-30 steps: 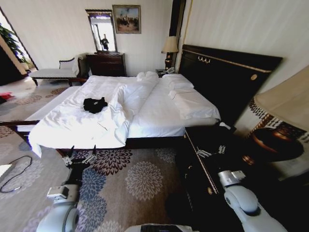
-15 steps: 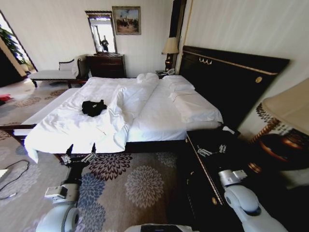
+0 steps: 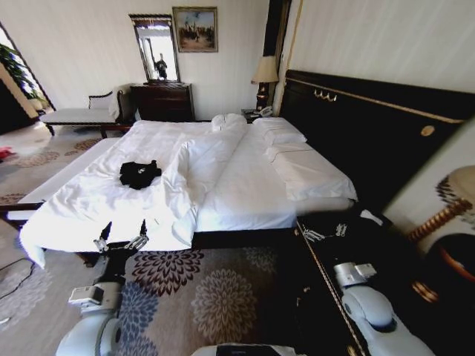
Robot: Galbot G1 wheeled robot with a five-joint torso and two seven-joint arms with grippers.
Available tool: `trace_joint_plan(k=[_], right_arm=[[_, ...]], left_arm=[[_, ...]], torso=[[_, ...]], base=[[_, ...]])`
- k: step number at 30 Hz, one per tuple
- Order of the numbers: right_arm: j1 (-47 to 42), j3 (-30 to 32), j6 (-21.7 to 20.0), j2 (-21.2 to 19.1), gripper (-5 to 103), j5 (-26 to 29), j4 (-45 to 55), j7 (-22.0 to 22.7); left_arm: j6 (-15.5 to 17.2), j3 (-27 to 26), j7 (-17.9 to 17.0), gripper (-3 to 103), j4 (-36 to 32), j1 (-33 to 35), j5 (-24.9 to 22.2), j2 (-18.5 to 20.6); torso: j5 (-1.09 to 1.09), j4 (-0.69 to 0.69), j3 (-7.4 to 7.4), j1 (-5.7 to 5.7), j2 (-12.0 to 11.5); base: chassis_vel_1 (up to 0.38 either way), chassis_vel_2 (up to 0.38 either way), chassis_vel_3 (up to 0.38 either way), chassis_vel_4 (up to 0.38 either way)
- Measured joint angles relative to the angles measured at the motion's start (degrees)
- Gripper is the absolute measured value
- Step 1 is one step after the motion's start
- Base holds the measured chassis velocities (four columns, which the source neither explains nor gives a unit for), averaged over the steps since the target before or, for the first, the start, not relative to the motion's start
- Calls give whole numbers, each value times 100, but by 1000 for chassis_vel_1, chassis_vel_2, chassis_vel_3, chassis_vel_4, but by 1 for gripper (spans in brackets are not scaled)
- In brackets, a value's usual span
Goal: Fold the clothes on the bed.
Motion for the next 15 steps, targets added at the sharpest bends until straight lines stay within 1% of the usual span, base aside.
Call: trace_joint_plan(k=[6, 15], right_arm=[[-22, 21, 15, 55, 100, -5, 8, 1], [-61, 36, 72, 189, 100, -80, 39, 3]], left_arm=[[-30, -43, 11, 100, 26, -15, 0, 20], [-98, -49, 20, 100, 81, -9, 19, 54]], torso=[[0, -1, -1, -2, 0], [0, -1, 0, 0, 0]], base=[[-174, 180, 160, -175], [-179, 179, 192, -164]])
